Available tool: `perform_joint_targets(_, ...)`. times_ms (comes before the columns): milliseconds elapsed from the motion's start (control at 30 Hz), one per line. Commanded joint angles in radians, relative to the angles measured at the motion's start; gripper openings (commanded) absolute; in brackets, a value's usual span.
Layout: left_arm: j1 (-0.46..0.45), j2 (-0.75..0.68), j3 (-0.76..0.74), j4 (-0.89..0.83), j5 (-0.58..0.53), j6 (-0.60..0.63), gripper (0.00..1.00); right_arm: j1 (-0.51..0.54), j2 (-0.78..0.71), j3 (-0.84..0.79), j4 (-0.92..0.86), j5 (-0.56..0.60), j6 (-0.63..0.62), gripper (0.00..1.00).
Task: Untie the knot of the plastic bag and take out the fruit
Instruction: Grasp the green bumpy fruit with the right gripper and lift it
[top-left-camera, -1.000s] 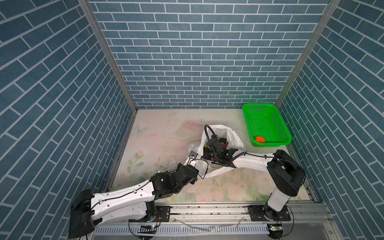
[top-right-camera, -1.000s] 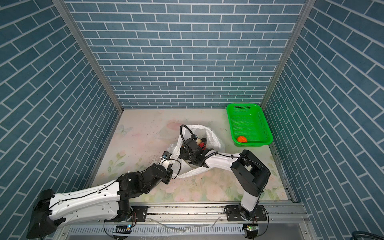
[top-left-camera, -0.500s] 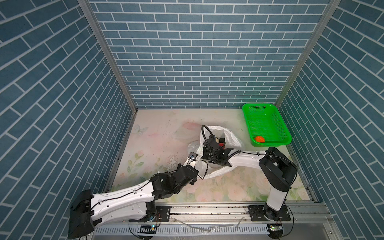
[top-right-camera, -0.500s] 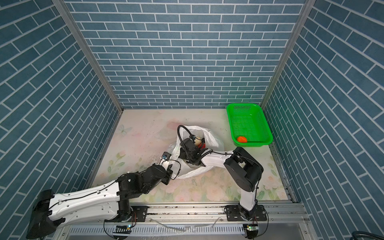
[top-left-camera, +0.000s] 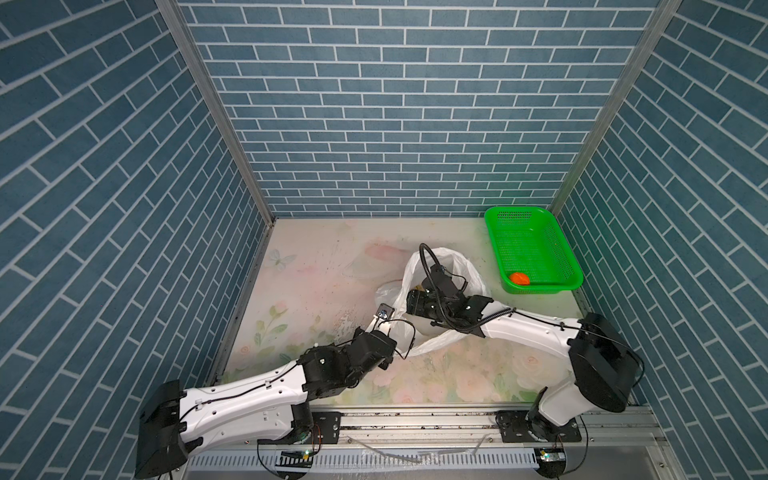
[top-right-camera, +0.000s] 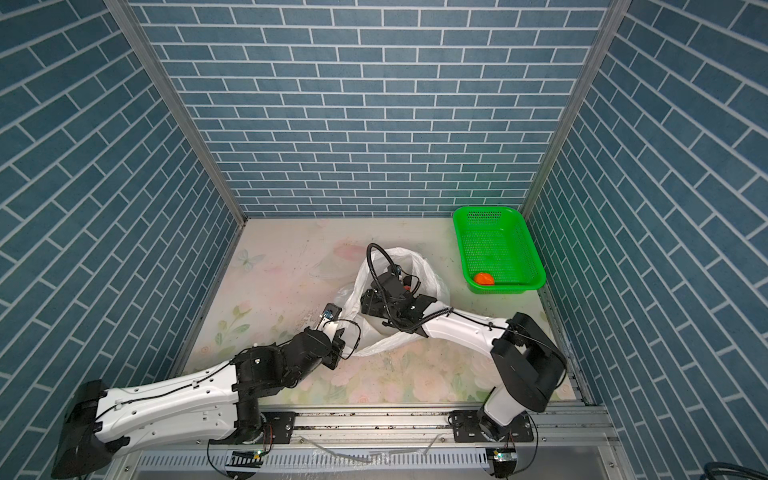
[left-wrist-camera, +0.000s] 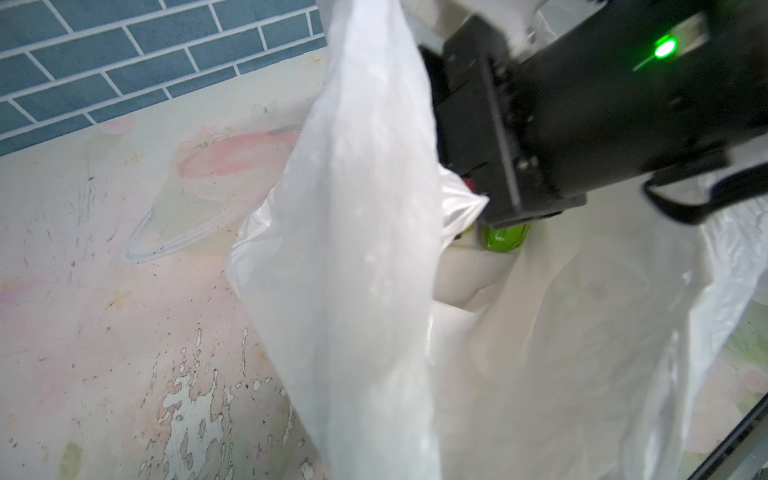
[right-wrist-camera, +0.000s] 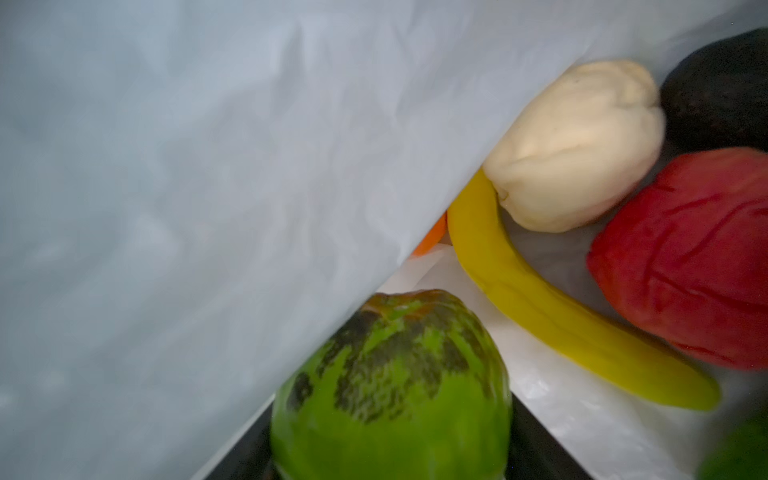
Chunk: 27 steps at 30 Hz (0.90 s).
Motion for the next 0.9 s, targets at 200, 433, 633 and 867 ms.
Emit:
perform_joint_targets(200, -0.002, 0.015, 0.008, -0.001, -0.025, 0.003, 0.0, 0.046, -0.176, 0.005, -0.308, 0.013, -0.034, 0.57)
perform_joint_targets(433, -0.002, 0.021, 0.009, -0.002, -0.019, 0.003, 0.0, 0.024, -0.355, 0.071, -0.485, 0.087, -0.052, 0.57)
perform_joint_targets(633, -0.002, 0.025, 0.013, -0.008, -0.009, 0.003, 0.0, -0.164, -0.472, 0.112, -0.559, 0.059, -0.122, 0.57)
perform_joint_targets(867, -0.003, 0.022, 0.014, -0.021, -0.005, 0.003, 0.0, -0.555, -0.496, 0.115, -0.584, -0.033, -0.3, 0.59)
